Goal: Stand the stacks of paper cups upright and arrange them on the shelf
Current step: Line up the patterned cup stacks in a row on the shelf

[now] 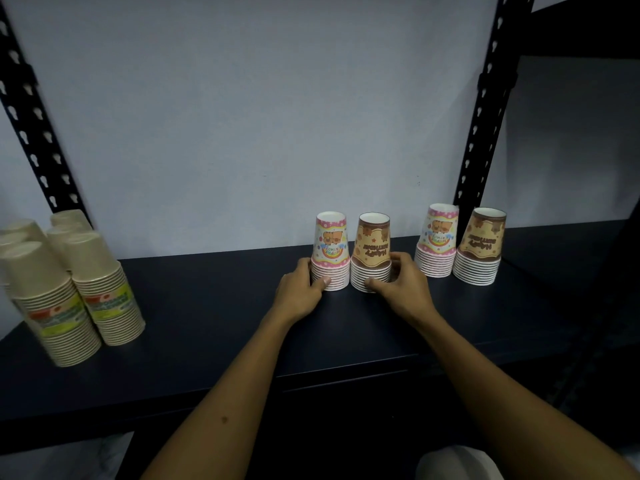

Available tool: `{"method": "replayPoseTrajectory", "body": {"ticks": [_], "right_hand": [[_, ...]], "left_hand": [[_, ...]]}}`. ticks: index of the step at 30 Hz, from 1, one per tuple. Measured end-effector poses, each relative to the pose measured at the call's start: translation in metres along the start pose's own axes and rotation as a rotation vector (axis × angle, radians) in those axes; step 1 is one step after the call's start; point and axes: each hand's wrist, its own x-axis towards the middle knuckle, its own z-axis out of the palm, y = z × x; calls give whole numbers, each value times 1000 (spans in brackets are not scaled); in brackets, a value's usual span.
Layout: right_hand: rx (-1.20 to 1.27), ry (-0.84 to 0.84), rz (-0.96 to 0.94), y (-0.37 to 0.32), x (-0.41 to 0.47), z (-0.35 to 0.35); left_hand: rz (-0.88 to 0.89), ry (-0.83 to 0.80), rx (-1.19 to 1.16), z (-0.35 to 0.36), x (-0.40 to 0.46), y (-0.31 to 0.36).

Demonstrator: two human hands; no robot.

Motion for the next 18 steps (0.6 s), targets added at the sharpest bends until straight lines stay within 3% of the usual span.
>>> {"method": "replayPoseTrajectory", "body": {"ticks": [18], "right_hand": [[87, -35, 44, -1, -1, -3]], "left_hand": [[8, 21, -2, 1, -2, 2]]}}
